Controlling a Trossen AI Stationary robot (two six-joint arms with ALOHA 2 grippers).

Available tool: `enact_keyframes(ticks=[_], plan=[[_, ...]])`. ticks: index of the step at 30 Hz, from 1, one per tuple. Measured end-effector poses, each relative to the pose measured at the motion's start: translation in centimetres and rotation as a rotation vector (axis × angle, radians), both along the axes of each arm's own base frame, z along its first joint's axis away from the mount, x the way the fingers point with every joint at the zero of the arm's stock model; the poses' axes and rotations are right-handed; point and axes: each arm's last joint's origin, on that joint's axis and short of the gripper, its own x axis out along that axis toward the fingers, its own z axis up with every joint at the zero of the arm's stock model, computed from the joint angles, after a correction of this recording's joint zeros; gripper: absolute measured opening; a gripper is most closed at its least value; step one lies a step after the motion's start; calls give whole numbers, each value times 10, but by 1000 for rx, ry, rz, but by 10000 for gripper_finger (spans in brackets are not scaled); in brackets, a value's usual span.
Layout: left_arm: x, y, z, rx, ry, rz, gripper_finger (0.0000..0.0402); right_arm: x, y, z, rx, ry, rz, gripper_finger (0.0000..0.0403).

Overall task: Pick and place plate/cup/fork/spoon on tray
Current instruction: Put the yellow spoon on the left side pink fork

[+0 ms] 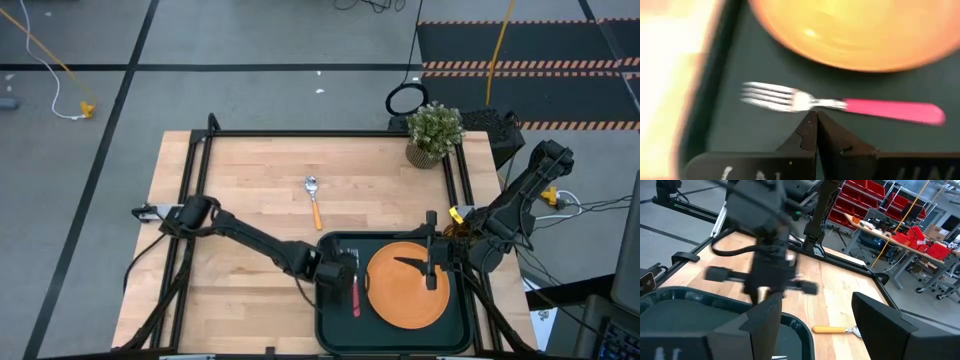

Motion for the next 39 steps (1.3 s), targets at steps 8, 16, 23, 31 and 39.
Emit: enact_keyframes(ticks=[8, 16, 23, 31, 39], plan=[[-5, 39, 19, -68, -23, 388, 24, 0, 0, 0, 3, -1, -1, 235], [-10, 81, 15, -119, 51, 667, 25, 0, 0, 0, 3, 0, -1, 235], [-9, 113, 15, -134, 43, 808, 26, 0, 0, -2, -14, 16, -1, 235], [-33, 151, 9, -140, 174, 1197, 27, 0, 0, -2, -13, 15, -1, 235], [-26, 162, 10, -232, 126, 1226, 107, 0, 0, -2, -11, 15, -1, 235]])
